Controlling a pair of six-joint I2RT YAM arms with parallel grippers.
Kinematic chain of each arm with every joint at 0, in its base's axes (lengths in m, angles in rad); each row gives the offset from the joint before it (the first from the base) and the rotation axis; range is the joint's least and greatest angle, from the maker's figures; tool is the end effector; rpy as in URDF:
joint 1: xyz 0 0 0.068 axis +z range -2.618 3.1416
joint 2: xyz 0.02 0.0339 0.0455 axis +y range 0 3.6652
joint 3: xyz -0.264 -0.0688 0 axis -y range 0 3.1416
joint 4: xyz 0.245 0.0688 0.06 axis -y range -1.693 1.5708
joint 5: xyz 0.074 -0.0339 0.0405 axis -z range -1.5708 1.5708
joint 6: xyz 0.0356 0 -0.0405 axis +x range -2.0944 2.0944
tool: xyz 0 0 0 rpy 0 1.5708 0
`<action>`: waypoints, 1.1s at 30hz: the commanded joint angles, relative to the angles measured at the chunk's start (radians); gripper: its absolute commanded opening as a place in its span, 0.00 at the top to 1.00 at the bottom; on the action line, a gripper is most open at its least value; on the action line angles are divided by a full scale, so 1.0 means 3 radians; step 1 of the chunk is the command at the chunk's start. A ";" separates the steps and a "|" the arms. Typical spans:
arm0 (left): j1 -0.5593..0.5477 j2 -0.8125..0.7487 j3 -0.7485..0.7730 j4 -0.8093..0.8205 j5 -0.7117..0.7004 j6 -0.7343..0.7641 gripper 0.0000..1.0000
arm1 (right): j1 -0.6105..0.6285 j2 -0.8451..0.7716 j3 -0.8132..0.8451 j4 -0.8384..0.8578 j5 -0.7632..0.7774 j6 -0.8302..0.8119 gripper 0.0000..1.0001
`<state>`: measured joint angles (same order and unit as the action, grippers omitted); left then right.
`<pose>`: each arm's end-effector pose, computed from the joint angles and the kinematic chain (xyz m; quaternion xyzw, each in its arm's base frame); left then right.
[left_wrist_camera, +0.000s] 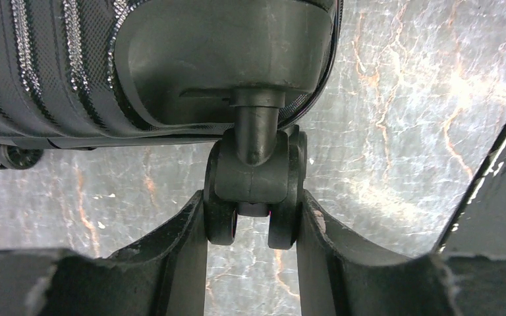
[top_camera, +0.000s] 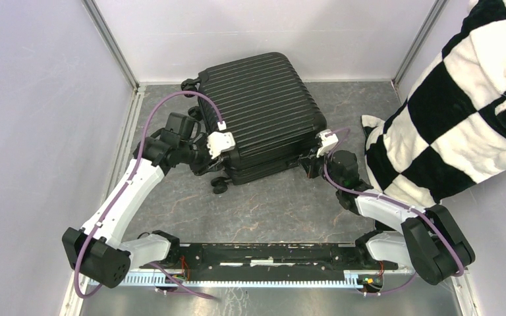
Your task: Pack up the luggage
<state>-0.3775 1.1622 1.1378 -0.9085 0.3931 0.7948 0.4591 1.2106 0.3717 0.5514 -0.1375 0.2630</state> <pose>0.2043 -0.0957 0.3239 0.5662 0.7420 -0.1177 0.3393 0.2131 0.1108 0.1874 -0.1192 0.7914 0.2624 0.5392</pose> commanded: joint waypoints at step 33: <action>-0.0932 0.0418 0.0259 0.1290 -0.0140 -0.2191 0.98 | 0.1772 0.0266 -0.0162 0.1685 -0.0083 -0.0032 1.00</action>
<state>-0.6426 1.2385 1.1397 -0.7685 0.3172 0.1829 0.8898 1.2640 0.2604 0.9073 -0.0864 0.2420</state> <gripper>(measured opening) 0.515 0.007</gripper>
